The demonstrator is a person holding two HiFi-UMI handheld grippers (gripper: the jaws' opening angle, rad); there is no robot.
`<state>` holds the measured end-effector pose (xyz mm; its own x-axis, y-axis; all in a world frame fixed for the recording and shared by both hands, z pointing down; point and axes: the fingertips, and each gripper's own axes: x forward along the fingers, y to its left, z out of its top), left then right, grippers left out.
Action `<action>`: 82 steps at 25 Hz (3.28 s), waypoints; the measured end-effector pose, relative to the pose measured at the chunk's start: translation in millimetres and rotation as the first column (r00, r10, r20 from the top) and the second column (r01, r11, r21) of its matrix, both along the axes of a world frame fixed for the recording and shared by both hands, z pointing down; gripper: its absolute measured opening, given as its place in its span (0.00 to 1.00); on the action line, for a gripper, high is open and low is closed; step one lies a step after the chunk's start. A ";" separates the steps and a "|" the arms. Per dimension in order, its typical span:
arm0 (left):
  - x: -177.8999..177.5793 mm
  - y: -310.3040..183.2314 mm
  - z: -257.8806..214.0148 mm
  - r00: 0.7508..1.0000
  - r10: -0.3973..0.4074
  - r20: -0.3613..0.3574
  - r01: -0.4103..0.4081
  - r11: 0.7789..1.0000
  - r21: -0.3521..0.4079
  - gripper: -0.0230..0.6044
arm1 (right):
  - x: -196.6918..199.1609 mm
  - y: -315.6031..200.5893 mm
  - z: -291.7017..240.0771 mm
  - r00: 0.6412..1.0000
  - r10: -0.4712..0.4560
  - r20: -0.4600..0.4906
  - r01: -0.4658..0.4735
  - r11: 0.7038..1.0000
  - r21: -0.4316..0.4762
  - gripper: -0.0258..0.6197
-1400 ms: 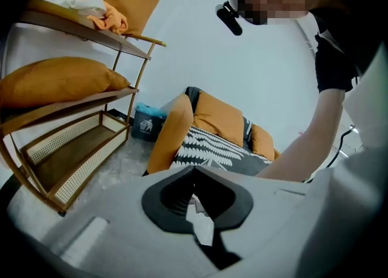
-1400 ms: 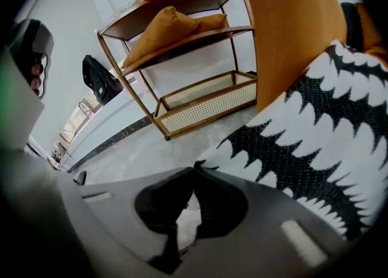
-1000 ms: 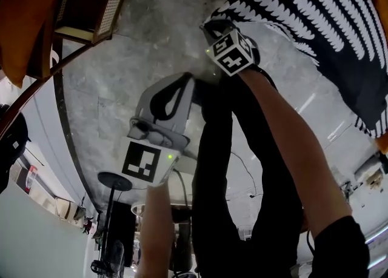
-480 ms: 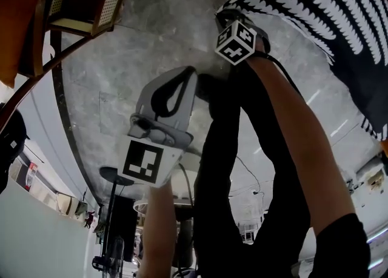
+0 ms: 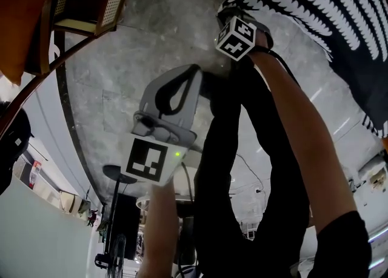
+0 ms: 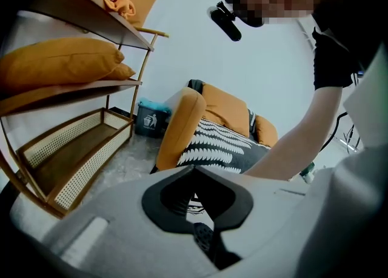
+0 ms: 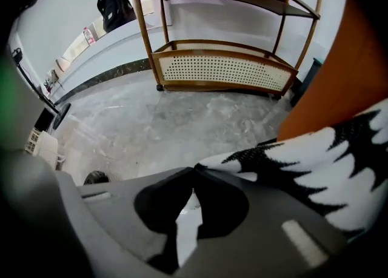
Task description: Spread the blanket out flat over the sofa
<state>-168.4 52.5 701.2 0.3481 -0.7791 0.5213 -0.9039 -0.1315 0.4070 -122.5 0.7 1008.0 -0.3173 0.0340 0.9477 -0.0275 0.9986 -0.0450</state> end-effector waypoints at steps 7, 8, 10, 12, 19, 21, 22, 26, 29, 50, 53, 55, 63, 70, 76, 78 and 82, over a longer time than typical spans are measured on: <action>0.5 -9.8 -24.2 1.000 -0.008 0.007 0.008 1.000 -0.005 0.05 | -19.5 -3.5 -41.1 0.997 0.043 0.061 -0.042 0.999 -0.020 0.20; 1.1 -12.1 -28.7 1.000 -0.012 0.007 0.012 1.000 -0.004 0.05 | -20.5 -1.4 -47.6 0.997 0.045 0.068 -0.043 0.999 -0.028 0.20; 3.0 -16.8 -37.7 1.000 -0.016 0.008 0.016 1.000 0.000 0.05 | -20.2 3.8 -59.3 0.996 0.046 0.079 -0.042 0.998 -0.047 0.20; 6.6 -22.1 -47.6 1.000 -0.015 0.009 0.015 1.000 0.001 0.05 | -17.0 8.2 -72.0 0.995 0.043 0.087 -0.038 0.997 -0.063 0.20; 6.6 -46.7 -108.4 0.999 -0.039 0.020 0.038 0.999 0.010 0.05 | 7.6 29.4 -136.8 0.993 -0.047 0.105 0.056 0.995 -0.084 0.20; 11.5 -49.2 -136.1 0.999 -0.034 0.022 0.034 0.999 0.014 0.05 | 26.4 35.6 -164.7 0.995 -0.030 0.094 0.039 0.994 -0.099 0.20; 15.6 -50.6 -147.6 0.999 -0.025 0.028 0.025 1.000 0.013 0.05 | 35.7 35.8 -178.1 0.996 -0.012 0.088 0.022 0.994 -0.106 0.20; 27.8 -60.2 -177.5 0.998 0.011 0.057 -0.013 1.000 0.026 0.05 | 60.2 13.1 -225.4 0.992 0.080 0.100 -0.074 0.995 -0.071 0.19; 35.6 -59.7 -202.6 0.999 0.012 0.052 -0.014 0.999 0.031 0.05 | 77.8 -5.2 -267.7 0.980 0.151 0.129 -0.147 0.988 -0.040 0.17; 104.7 3.0 -416.6 0.963 0.266 0.052 -0.271 0.951 0.149 0.05 | 170.5 2.7 -607.6 0.788 0.510 0.344 -0.568 0.818 0.087 0.08; 119.8 8.4 -446.5 0.955 0.290 0.056 -0.295 0.936 0.190 0.05 | 189.5 10.4 -652.5 0.740 0.536 0.407 -0.619 0.780 0.098 0.08; 131.7 14.1 -463.1 0.952 0.302 0.047 -0.305 0.927 0.218 0.05 | 203.0 15.9 -674.8 0.705 0.556 0.441 -0.654 0.750 0.101 0.05; 175.8 34.8 -500.5 0.933 0.360 0.013 -0.350 0.898 0.265 0.05 | 254.6 34.0 -735.5 0.577 0.615 0.538 -0.753 0.655 0.058 0.04; 218.2 34.0 -548.3 0.926 0.374 0.040 -0.366 0.870 0.331 0.05 | 302.3 47.0 -801.9 0.451 0.598 0.663 -0.794 0.608 -0.008 0.04; 273.5 36.2 -586.6 0.940 0.338 0.051 -0.330 0.856 0.399 0.05 | 351.3 62.4 -862.0 0.318 0.558 0.767 -0.765 0.629 -0.141 0.04; 292.0 39.9 -595.6 0.950 0.310 0.048 -0.301 0.859 0.414 0.05 | 368.4 71.6 -877.1 0.305 0.539 0.785 -0.742 0.651 -0.159 0.04; 335.1 51.6 -610.2 0.955 0.293 0.055 -0.287 0.854 0.433 0.05 | 398.5 89.2 -895.8 0.328 0.486 0.810 -0.693 0.706 -0.144 0.04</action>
<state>166.8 104.1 91.0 0.5979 -0.7873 0.1504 -0.7923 -0.5520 0.2599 276.1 89.9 112.1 -0.7361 -0.6175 0.2772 -0.6721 0.7153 -0.1914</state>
